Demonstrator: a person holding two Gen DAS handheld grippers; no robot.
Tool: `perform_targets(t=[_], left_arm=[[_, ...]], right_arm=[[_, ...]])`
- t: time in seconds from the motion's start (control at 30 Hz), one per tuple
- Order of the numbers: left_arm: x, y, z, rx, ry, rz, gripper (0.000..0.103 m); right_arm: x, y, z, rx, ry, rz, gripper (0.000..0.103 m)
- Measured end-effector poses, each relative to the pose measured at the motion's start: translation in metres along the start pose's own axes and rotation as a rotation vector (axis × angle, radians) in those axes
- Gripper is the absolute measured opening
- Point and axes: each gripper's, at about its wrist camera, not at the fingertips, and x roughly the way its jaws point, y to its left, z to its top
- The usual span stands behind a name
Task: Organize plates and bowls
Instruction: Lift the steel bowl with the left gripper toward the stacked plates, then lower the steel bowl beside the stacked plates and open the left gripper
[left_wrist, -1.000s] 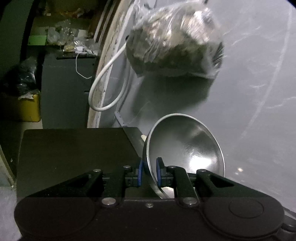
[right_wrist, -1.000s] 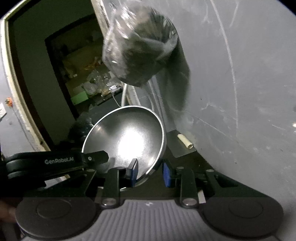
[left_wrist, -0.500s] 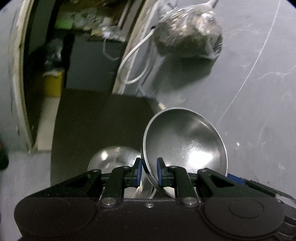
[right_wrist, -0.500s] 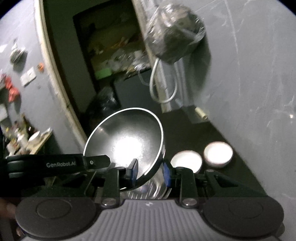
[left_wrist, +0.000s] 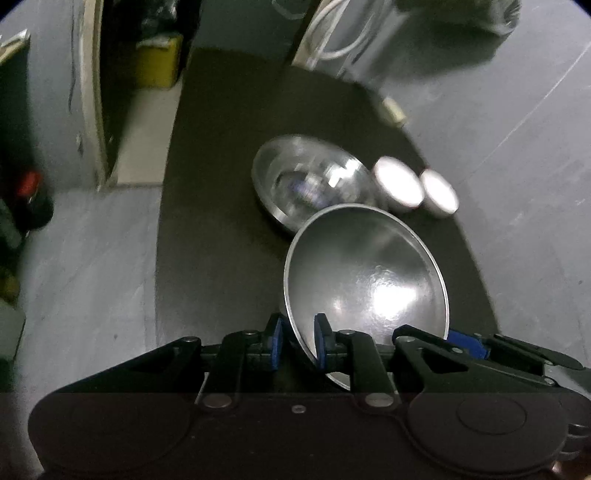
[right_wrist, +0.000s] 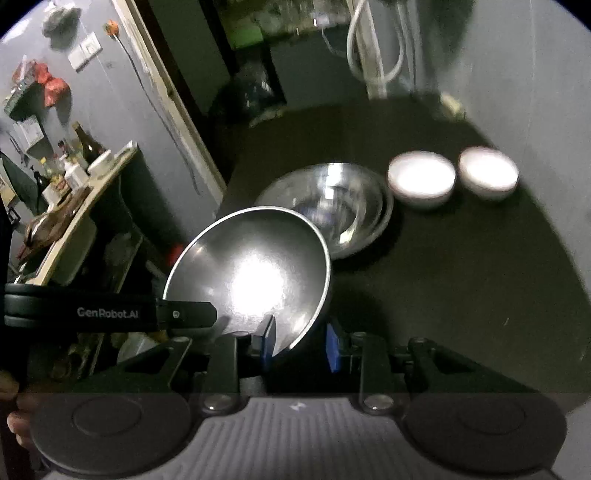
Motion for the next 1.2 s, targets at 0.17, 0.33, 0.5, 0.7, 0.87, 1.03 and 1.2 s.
perform_targets(t=[0.17, 0.33, 0.5, 0.7, 0.87, 1.03, 1.2], left_arm=[[0.006, 0.006, -0.008, 0.009, 0.048, 0.048, 0.018], [0.016, 0.004, -0.007, -0.003, 0.087, 0.067, 0.018], [0.021, 0.006, -0.007, -0.028, 0.108, 0.076, 0.018], [0.028, 0.007, -0.007, -0.047, 0.119, 0.094, 0.018], [0.031, 0.009, -0.006, -0.055, 0.114, 0.095, 0.019], [0.026, 0.010, -0.006, -0.051, 0.086, 0.119, 0.032], [0.004, 0.010, -0.008, -0.020, 0.007, 0.119, 0.072]], right_arm=[[0.014, 0.000, -0.007, -0.003, 0.076, 0.010, 0.032], [0.022, -0.001, -0.010, -0.010, 0.127, 0.013, 0.032], [0.027, -0.004, -0.012, -0.007, 0.165, 0.020, 0.032], [0.033, -0.003, -0.008, -0.017, 0.189, 0.027, 0.032], [0.038, -0.006, -0.005, -0.001, 0.194, 0.029, 0.032], [0.038, -0.003, -0.004, 0.001, 0.173, 0.030, 0.038], [0.028, -0.003, -0.005, 0.026, 0.128, 0.007, 0.063]])
